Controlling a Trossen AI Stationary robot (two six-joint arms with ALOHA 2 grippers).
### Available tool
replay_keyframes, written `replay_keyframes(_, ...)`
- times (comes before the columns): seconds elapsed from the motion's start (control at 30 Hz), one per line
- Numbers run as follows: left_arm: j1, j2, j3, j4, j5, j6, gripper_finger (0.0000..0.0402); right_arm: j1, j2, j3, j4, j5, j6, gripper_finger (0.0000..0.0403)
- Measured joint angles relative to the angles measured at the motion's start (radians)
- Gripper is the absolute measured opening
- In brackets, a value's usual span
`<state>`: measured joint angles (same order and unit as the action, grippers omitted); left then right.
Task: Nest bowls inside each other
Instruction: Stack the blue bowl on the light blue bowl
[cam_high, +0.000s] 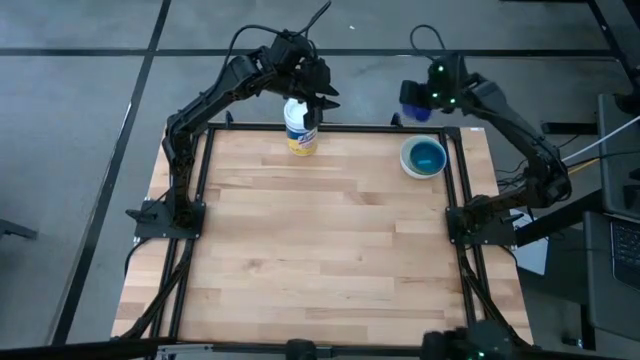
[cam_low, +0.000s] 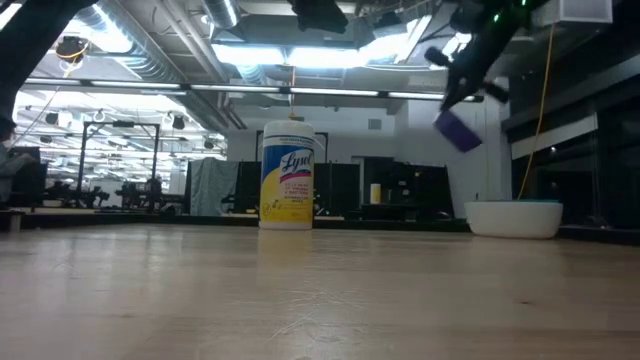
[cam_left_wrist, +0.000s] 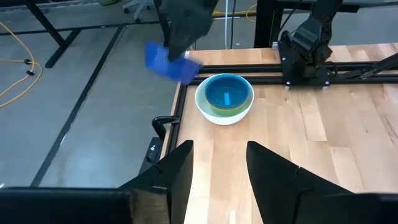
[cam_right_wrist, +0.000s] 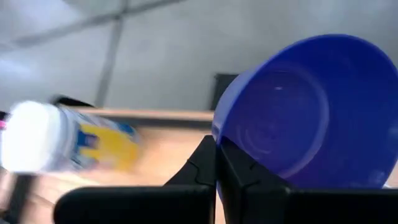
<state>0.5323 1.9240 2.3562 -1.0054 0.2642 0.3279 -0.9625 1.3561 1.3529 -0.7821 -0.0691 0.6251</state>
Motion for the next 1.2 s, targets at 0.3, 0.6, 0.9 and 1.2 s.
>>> replay_keyframes(0.3, 0.000, 0.000, 0.000, 0.000, 0.004, 0.000, 0.0145, 0.024, -0.028, 0.062, -0.436, 0.057, -0.085, 0.0000)
replay_keyframes(0.6, 0.000, 0.000, 0.000, 0.001, 0.007, -0.001, 0.0145, 0.085, -0.030, -0.175, -0.422, 0.004, -0.037, 0.0000)
replay_keyframes(0.9, 0.000, 0.000, 0.000, 0.001, 0.007, -0.001, 0.0145, 0.087, -0.029, -0.277, -0.323, -0.003, -0.042, 0.0000)
replay_keyframes(1.2, 0.000, 0.000, 0.000, 0.001, 0.006, -0.002, 0.0145, 0.040, -0.029, -0.277, -0.310, -0.002, -0.084, 0.0000)
